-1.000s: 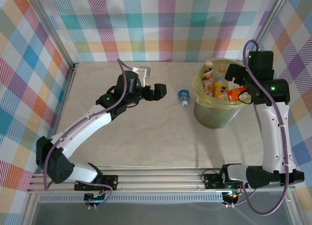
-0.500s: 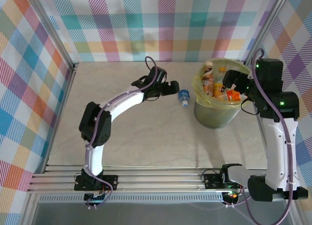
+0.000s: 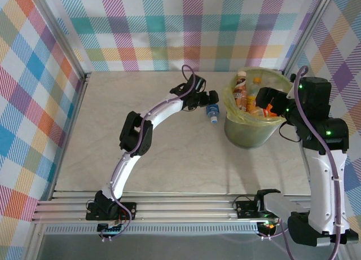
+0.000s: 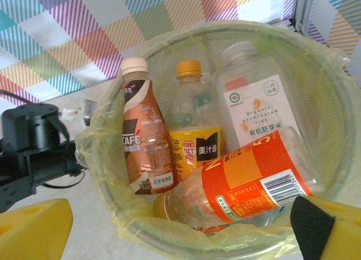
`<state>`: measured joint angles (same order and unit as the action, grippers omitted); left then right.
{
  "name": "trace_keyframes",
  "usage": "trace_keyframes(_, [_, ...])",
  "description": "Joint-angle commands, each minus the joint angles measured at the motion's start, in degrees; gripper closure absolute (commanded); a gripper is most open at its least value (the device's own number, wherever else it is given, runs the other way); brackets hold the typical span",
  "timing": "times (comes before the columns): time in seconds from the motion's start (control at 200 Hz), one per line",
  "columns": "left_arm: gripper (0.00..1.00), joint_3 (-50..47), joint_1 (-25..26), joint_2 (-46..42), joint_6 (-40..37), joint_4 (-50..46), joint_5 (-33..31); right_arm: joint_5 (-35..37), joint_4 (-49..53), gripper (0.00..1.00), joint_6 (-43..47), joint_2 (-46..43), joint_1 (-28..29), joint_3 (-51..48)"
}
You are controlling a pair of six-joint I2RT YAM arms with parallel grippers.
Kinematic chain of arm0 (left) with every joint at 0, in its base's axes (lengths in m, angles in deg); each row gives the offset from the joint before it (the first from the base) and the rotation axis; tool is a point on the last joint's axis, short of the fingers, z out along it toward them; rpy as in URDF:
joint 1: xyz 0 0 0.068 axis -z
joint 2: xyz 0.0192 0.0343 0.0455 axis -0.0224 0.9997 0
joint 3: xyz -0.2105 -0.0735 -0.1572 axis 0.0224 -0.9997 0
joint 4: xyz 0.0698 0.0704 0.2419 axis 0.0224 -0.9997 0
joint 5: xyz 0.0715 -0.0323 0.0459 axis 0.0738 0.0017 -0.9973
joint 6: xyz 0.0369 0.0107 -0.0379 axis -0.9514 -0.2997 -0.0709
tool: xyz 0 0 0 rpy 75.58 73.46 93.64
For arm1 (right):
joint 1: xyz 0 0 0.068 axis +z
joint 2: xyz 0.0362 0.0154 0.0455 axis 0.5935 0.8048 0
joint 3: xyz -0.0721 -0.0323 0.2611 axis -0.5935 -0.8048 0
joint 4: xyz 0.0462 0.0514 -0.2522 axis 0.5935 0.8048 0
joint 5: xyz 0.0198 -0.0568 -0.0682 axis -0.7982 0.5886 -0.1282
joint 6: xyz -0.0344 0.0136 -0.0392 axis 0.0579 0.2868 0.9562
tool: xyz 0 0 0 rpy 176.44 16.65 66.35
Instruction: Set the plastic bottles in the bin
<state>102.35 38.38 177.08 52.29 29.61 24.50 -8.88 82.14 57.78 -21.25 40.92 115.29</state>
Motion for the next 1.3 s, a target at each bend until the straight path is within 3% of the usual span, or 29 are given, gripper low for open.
trace_keyframes(0.0, [0.0,5.72,0.69,3.87,0.91,-4.45,1.94,-2.17,-1.61,0.0,-0.49,-0.15,-0.25,-0.25])
trace_keyframes(0.41, [0.0,13.04,0.89,12.12,3.62,-8.14,3.55,-3.83,-2.78,0.0,-0.68,-2.28,-0.23,-1.33])
trace_keyframes(0.585, [0.05,13.44,1.03,13.0,3.82,-9.58,2.24,-3.57,-3.08,0.0,-0.58,-2.39,-0.17,-2.19])
trace_keyframes(0.685, [0.12,13.44,1.02,13.21,3.68,-10.81,1.34,-3.73,-3.62,0.0,-0.63,-2.55,-0.16,-2.89])
trace_keyframes(0.89, [0.35,13.15,1.03,12.69,2.84,-12.79,0.51,-4.28,-4.69,0.0,-0.94,-2.44,-0.17,-3.79])
trace_keyframes(1.06, [0.5,9.46,0.64,7.72,0.5,-11.02,-1.83,-5.12,-4.82,0.0,-0.84,-2.28,-0.15,-3.79])
trace_keyframes(1.295, [0.53,-5.29,-1.71,-6.33,-3.6,-2.0,-4.87,-5.89,-4.61,0.0,-0.94,-2.22,-0.21,-3.62])
